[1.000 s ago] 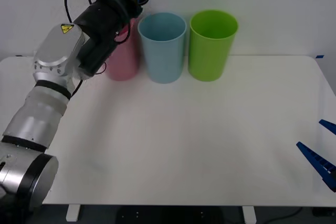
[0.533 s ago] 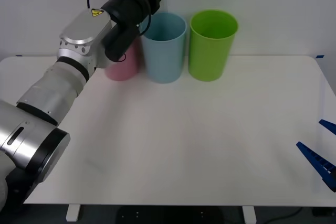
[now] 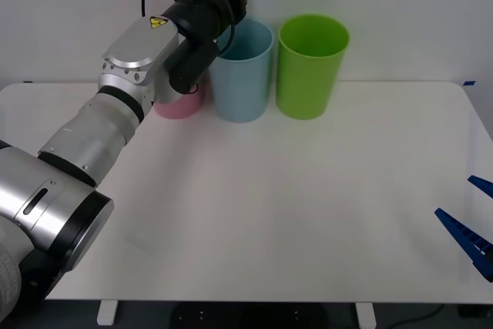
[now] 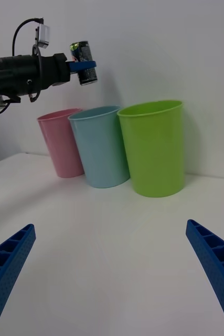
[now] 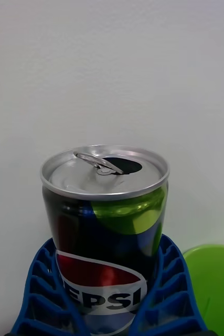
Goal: Grasp the object on the table and drop it into the matching bin: aluminum can to the light blue bin, PET bottle to the pink bin.
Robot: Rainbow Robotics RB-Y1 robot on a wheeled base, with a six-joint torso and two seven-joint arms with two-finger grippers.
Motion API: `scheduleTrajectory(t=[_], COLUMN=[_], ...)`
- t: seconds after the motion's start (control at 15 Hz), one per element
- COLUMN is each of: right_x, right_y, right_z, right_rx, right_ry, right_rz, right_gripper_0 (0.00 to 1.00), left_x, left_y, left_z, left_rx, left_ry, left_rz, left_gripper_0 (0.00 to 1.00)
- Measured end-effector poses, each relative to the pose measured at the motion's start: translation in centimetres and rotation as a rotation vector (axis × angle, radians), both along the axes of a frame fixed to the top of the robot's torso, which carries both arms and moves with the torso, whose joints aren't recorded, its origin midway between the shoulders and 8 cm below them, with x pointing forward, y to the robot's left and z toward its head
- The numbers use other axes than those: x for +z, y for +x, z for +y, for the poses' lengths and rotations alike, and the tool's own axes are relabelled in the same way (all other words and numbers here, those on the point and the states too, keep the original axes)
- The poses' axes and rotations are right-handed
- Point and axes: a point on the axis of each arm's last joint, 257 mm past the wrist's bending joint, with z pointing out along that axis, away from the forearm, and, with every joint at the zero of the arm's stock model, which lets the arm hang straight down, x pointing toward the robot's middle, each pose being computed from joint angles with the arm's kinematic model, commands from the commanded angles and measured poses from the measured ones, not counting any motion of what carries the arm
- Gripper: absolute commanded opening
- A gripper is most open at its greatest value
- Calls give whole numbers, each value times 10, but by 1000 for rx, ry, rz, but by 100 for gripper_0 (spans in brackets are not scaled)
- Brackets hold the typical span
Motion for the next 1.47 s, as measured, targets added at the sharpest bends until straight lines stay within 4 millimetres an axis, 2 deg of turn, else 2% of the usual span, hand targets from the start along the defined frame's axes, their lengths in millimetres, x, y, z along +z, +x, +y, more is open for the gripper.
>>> scheduleTrajectory(t=[0.07, 0.73, 1.07, 1.33, 1.47], right_x=[0, 0, 0, 0, 0], right_y=[0, 0, 0, 0, 0], right_z=[0, 0, 0, 0, 0], right_rx=[0, 0, 0, 0, 0], right_ry=[0, 0, 0, 0, 0], right_rz=[0, 0, 0, 0, 0], right_gripper_0=[100, 100, 100, 100, 100], left_x=[0, 0, 1, -2, -2], left_y=[0, -1, -1, -9, -22], left_z=[0, -2, 5, 23, 43], left_rx=[-1, -11, -35, -125, -153], left_ry=[-1, -9, -17, -53, -87], left_rz=[1, 4, 11, 31, 16], left_gripper_0=[100, 100, 100, 100, 100])
